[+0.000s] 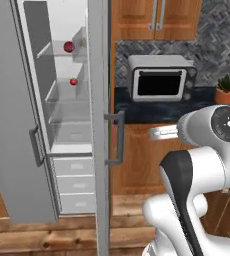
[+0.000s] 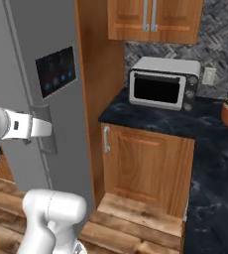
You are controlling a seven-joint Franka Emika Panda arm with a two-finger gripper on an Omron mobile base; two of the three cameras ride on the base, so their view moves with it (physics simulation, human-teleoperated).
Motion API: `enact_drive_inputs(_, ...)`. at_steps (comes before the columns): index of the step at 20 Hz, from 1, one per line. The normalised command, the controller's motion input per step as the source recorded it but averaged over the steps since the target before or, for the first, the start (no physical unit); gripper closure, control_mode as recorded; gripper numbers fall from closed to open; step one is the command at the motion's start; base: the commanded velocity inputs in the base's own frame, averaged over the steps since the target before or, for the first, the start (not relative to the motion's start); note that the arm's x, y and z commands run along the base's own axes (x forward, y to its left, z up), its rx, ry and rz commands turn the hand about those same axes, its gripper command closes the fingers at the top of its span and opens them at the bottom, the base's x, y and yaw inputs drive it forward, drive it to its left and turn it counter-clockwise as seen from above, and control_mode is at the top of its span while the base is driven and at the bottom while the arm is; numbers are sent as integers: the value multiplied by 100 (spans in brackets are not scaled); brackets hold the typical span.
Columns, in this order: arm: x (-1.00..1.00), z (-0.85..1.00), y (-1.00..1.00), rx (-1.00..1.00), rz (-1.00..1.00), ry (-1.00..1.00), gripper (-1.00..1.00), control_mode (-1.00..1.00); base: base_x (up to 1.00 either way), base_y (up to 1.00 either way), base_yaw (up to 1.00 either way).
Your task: Place the pear in the correct fridge rack based on whether it is a fruit or vegetable. Finally, close the fridge door.
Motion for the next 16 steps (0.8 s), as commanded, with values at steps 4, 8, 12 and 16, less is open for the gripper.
enact_drive_inputs(4, 0, 0, 0, 0, 0, 0, -100, 100, 69, -50, 44)
enact_drive_inputs(8, 0, 0, 0, 0, 0, 0, -100, 100, 46, -64, 45)
enact_drive_inputs(12, 0, 0, 0, 0, 0, 0, -100, 100, 39, -63, 45)
enact_drive_inputs(16, 0, 0, 0, 0, 0, 0, -100, 100, 59, -31, 41)
